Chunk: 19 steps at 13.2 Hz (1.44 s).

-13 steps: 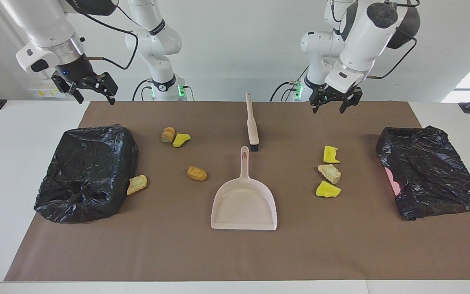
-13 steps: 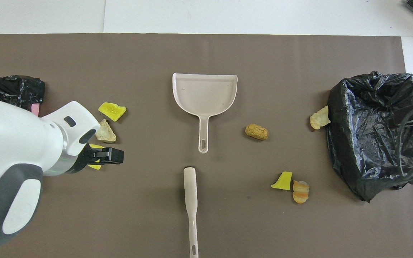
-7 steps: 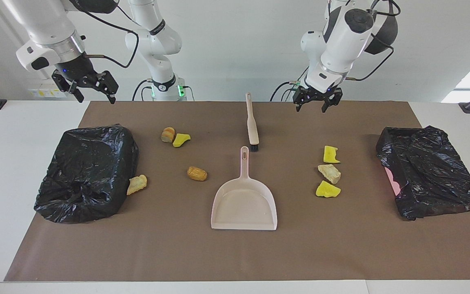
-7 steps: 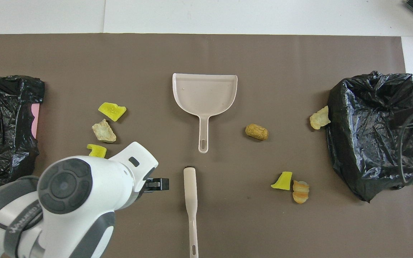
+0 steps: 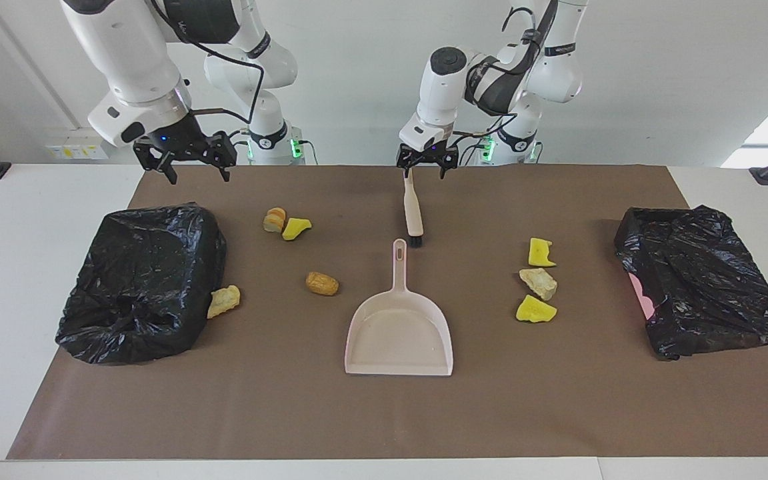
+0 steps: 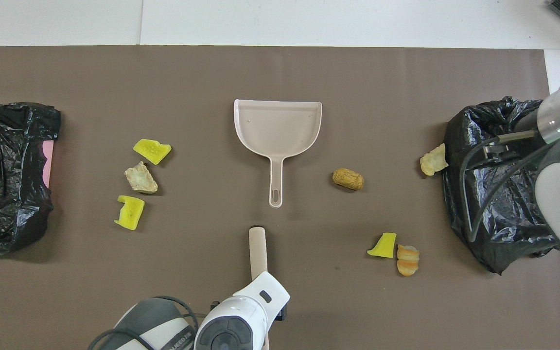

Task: Sweep and dump trash in bin
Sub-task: 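Grasp the brush with the left gripper while the right gripper grasps the dustpan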

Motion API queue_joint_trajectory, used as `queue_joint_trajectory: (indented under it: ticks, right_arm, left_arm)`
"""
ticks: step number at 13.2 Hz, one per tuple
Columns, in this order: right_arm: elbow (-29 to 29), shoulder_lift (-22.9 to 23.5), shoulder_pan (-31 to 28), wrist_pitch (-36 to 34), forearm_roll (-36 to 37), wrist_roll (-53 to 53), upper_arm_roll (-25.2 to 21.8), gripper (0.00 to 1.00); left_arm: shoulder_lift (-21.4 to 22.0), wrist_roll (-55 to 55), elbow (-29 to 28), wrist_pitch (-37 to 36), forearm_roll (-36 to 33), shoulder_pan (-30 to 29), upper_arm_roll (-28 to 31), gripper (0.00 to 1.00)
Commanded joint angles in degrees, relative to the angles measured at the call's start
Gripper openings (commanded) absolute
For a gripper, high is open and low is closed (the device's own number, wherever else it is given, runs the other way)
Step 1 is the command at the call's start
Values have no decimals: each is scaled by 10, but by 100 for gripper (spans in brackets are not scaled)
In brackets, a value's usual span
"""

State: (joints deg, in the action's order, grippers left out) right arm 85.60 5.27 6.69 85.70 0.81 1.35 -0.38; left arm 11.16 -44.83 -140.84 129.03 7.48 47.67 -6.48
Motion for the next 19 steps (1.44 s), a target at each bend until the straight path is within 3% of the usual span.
queue_joint_trajectory:
  ticks: [1, 5, 6, 7, 8, 9, 12, 15, 19]
  right_arm:
    - [2, 20, 24, 36, -12, 49, 4, 100]
    - [19, 62, 66, 97, -49, 109, 4, 100]
    - [19, 75, 78, 115, -49, 118, 4, 100]
    - [19, 91, 89, 136, -49, 131, 4, 100]
    - [19, 104, 104, 158, -49, 148, 4, 100]
    - [19, 114, 113, 174, -49, 161, 4, 100]
    - [19, 149, 152, 232, -49, 209, 4, 100]
    - [16, 197, 198, 289, -69, 274, 4, 100]
    - [-6, 264, 226, 337, -63, 326, 5, 100]
  left_arm:
    - [-15, -16, -21, 46, 5, 27, 11, 100]
    - [-16, -16, -39, 56, 5, 41, 11, 100]
    - [-16, -15, -39, 54, 5, 41, 11, 73]
    - [-17, -10, -38, 52, 5, 38, 11, 37]
    - [-17, -6, -36, 48, 5, 37, 11, 10]
    - [-18, -4, -34, 47, 5, 36, 12, 0]
    - [-18, 21, -28, 41, 5, 27, 14, 0]
    - [-10, 72, -8, -29, 5, -17, 16, 0]
    - [48, 164, -1, -128, 5, -114, 17, 0]
